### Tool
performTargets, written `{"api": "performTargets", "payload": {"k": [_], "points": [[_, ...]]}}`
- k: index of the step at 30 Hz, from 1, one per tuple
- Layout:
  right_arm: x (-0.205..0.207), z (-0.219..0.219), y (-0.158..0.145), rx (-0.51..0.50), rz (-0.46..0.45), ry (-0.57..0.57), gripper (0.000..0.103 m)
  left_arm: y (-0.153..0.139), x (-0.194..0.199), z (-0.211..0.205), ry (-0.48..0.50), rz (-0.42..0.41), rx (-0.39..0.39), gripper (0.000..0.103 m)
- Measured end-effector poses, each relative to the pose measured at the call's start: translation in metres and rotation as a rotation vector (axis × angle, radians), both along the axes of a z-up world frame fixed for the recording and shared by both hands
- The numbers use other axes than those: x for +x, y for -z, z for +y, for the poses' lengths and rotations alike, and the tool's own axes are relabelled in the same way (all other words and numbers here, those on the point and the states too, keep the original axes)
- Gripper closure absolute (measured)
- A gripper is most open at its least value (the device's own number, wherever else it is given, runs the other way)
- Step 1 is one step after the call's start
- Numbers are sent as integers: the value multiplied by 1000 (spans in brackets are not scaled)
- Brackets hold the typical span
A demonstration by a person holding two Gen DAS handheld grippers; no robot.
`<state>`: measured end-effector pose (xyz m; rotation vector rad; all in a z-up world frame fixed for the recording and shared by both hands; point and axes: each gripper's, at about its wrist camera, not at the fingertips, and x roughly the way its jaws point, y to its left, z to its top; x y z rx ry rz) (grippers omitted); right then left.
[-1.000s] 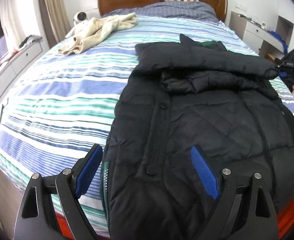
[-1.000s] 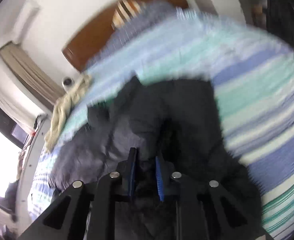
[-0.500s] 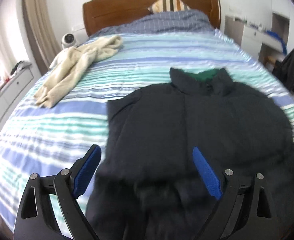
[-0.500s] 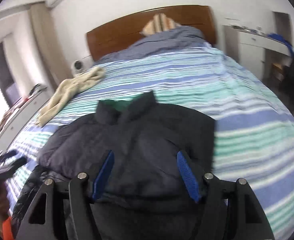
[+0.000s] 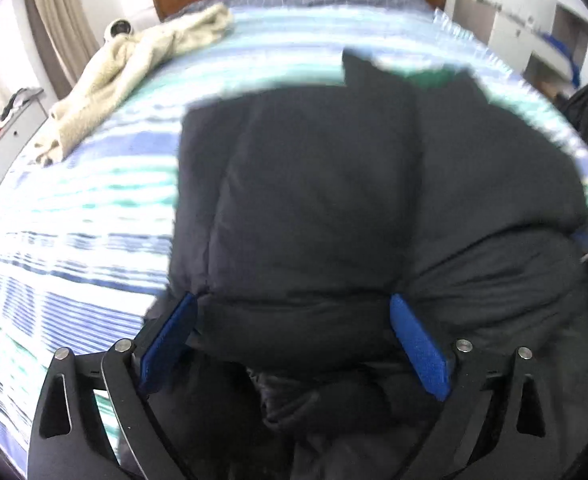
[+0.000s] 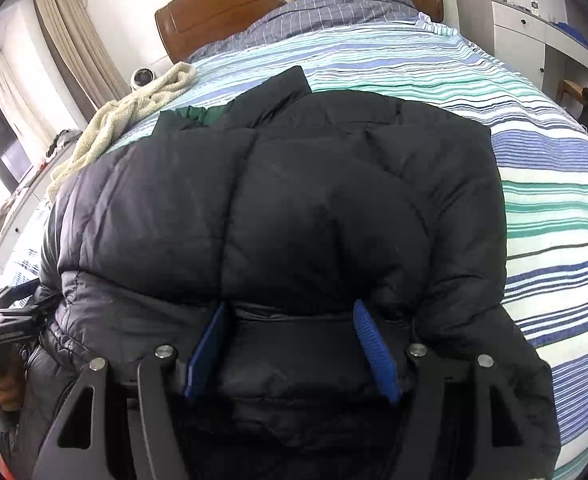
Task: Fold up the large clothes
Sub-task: 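Fold the hem toward the collar with both tools and press down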
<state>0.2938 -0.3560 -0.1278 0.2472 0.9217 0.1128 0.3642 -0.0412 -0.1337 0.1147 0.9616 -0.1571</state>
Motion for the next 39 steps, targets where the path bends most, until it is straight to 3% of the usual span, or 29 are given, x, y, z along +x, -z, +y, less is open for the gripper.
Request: {"api": "performTargets", "payload": {"k": [3, 6, 9, 12, 14, 20, 23, 26, 30, 31, 33, 37, 39], "points": [[-3, -3, 3, 7, -22, 7, 37, -34, 16, -1, -16, -64, -73, 3], [-4, -2, 3, 3, -30, 9, 37, -41, 51, -7, -41, -74, -88, 3], [-5, -2, 3, -4, -27, 9, 37, -10, 101, -17, -111, -5, -20, 2], [-4, -2, 3, 3, -33, 8, 37, 34, 125, -7, -144, 94, -36, 0], [-4, -3, 5, 17, -42, 9, 37, 47, 125, -4, -167, 88, -76, 0], [-6, -5, 7, 28, -52, 16, 36, 26, 103, -16, -154, 44, 42, 4], [-6, -5, 6, 33, -58, 18, 36, 1, 78, -10, -123, -10, -55, 3], [-7, -6, 5, 35, -62, 20, 36, -9, 78, -12, -116, -42, -109, 2], [-8, -5, 5, 23, -59, 21, 36, 13, 100, -27, -132, -23, -68, 2], [-7, -4, 5, 21, -59, 22, 36, 32, 107, -26, -136, 19, -56, 2], [-7, -4, 5, 24, -65, 20, 36, 36, 112, -25, -150, 26, -82, 1], [-7, -3, 6, 18, -63, 21, 36, 31, 108, -28, -145, 54, -38, 2], [-7, -3, 6, 16, -62, 22, 36, 18, 94, -24, -115, 46, -60, 7]]}}
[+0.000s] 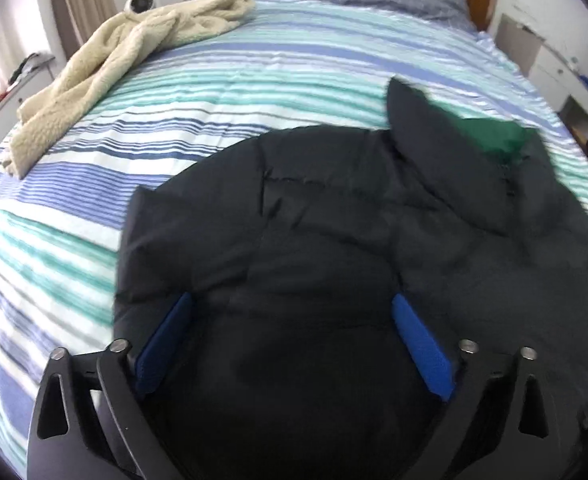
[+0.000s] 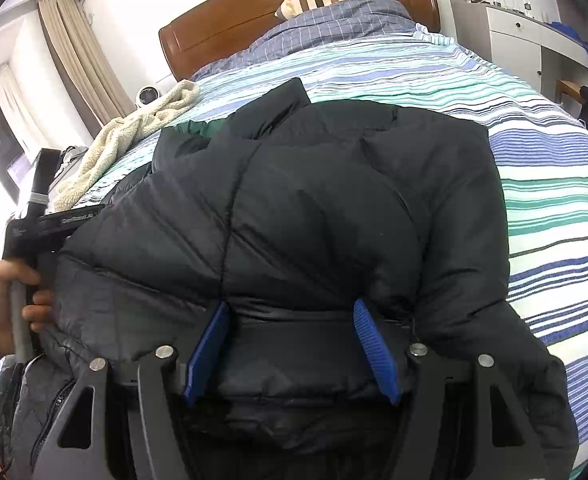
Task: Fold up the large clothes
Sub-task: 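Fold the hem toward the collar with both tools and press down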
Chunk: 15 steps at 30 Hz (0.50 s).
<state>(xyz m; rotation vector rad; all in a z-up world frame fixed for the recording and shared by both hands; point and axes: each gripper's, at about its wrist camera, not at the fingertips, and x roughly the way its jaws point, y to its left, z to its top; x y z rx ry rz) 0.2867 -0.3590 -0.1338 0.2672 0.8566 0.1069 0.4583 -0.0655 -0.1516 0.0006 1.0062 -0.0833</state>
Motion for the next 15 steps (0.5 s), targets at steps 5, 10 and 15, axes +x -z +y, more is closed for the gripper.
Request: {"api": "performTargets", "payload": {"k": [5, 10, 15], "points": [[0, -1, -1, 7, -8, 2, 36, -24, -71, 25, 121, -71, -48, 3], [-1, 0, -1, -3, -12, 3, 36, 17, -76, 37, 106, -27, -75, 1], [-1, 1, -1, -5, -12, 5, 36, 12, -82, 28, 84, -55, -26, 1]]}}
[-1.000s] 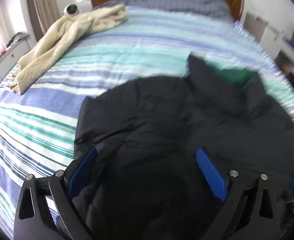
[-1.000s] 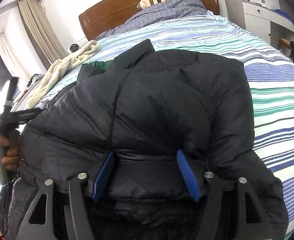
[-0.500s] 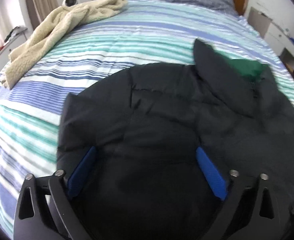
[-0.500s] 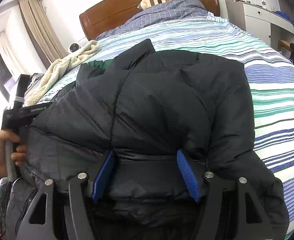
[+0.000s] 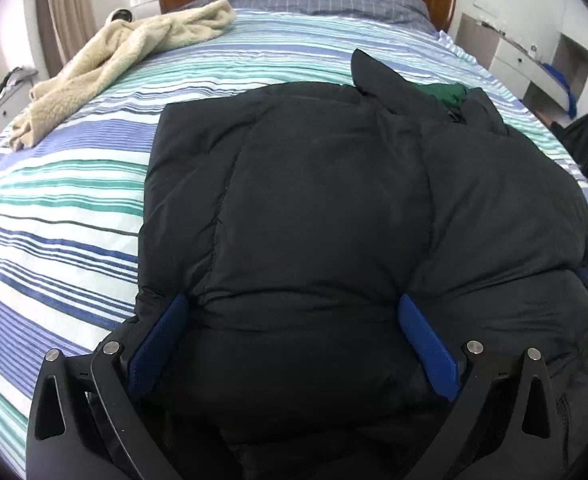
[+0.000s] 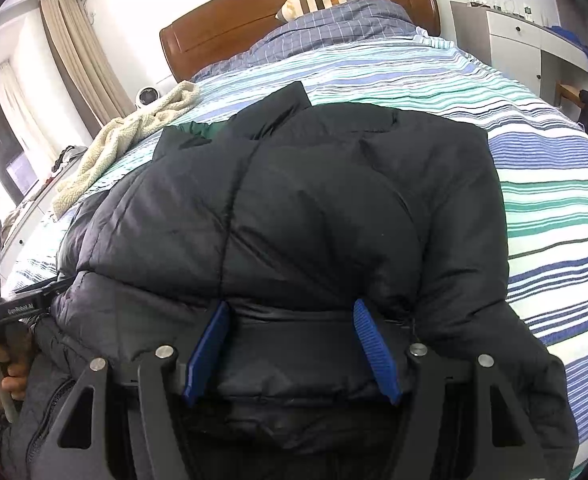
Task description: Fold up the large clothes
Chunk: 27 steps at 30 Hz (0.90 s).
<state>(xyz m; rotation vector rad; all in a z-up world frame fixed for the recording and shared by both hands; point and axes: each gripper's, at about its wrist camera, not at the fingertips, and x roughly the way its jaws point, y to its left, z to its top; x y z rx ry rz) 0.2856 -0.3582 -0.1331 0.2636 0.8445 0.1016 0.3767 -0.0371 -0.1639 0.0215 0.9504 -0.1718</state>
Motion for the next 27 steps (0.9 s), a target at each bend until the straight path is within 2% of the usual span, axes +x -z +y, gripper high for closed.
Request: {"api": "performTargets", "payload": {"k": [3, 7, 9, 11, 14, 19, 27], "points": [[0, 0, 0, -1, -1, 3, 36, -17, -16, 0, -11, 17, 2, 4], [0, 0, 0, -2, -1, 3, 36, -43, -55, -7, 69, -22, -19, 3], [0, 0, 0, -2, -2, 3, 36, -40, -64, -18, 102, -16, 25, 3], [0, 0, 0, -2, -2, 3, 36, -20, -62, -25, 120, 13, 59, 0], [0, 1, 0, -6, -1, 4, 36, 4, -59, -19, 106, 33, 3, 0], [0, 1, 0, -6, -2, 6, 36, 5, -65, -21, 101, -3, 29, 0], [1, 3, -2, -35, -8, 9, 36, 5, -62, -24, 96, 6, 30, 0]]}}
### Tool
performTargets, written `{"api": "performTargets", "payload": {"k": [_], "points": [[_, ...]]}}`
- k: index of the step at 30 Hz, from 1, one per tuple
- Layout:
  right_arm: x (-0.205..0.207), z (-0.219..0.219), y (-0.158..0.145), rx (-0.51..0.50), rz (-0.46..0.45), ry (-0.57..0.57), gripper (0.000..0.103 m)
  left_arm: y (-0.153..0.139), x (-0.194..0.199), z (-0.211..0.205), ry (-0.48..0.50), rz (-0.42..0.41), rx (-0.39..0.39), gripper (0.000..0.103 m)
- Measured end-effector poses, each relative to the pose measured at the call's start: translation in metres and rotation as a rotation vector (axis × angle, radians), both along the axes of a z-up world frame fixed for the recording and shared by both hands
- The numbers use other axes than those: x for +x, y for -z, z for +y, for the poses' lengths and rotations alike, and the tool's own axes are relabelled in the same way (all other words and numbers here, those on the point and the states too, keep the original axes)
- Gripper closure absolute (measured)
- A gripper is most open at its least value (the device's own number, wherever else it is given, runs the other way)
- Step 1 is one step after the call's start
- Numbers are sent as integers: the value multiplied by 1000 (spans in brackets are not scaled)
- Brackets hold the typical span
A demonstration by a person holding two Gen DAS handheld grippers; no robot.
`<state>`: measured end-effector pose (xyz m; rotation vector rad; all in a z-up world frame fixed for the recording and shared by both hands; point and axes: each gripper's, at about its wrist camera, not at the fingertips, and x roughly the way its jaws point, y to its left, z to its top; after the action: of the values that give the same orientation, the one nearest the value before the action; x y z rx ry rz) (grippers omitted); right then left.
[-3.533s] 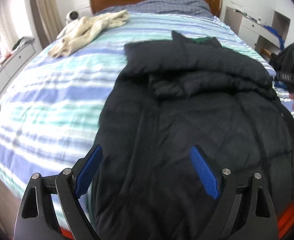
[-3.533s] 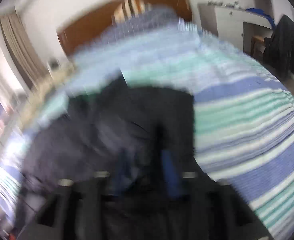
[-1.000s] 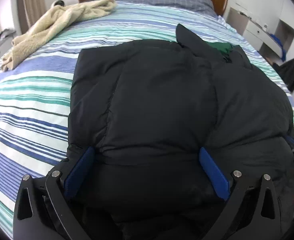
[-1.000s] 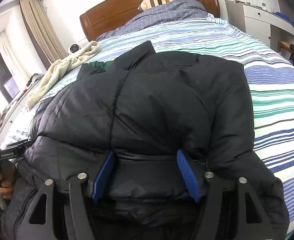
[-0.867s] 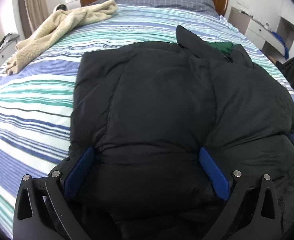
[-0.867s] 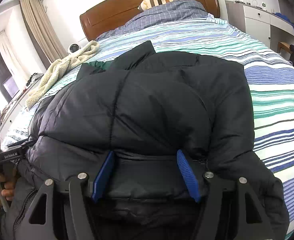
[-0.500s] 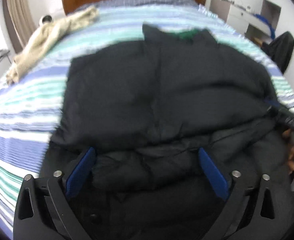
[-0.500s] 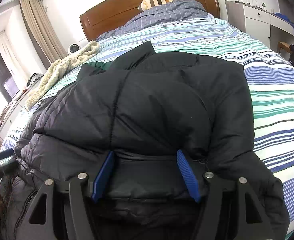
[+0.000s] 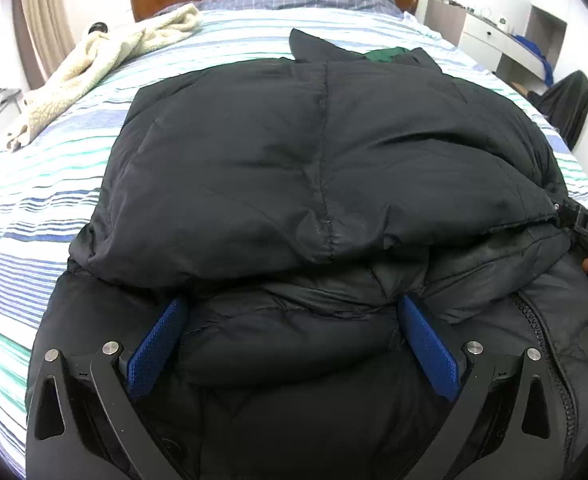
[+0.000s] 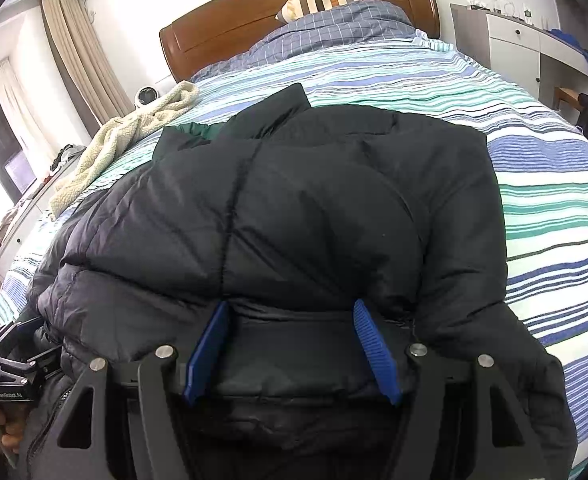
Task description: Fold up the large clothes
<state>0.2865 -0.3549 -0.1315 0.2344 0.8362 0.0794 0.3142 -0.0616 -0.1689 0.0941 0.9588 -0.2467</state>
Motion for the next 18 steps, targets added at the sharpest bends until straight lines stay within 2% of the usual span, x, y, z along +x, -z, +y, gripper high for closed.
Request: {"api": "performTargets", "payload": {"k": [3, 5, 9, 12, 14, 16, 17, 18], "points": [[-2, 5, -4, -35, -13, -2, 36, -9, -1, -2, -26, 41, 31, 1], [-4, 4, -11, -43, -3, -7, 36, -23, -12, -3, -26, 56, 24, 1], [-31, 2, -45, -40, -13, -10, 34, -66, -67, -3, 82, 3, -52, 1], [-64, 7, -70, -64, 10, -39, 34, -81, -105, -4, 110, -26, -8, 1], [-95, 17, -84, -105, 38, -96, 34, -84, -126, -3, 123, -37, 9, 1], [-132, 29, -90, -145, 52, -159, 34, -74, -144, -1, 121, -42, 16, 1], [-146, 33, -87, -159, 57, -175, 33, -65, -146, -1, 115, -32, 31, 1], [-157, 35, -81, -170, 67, -179, 29, -44, -146, -2, 102, 14, 69, 0]]}}
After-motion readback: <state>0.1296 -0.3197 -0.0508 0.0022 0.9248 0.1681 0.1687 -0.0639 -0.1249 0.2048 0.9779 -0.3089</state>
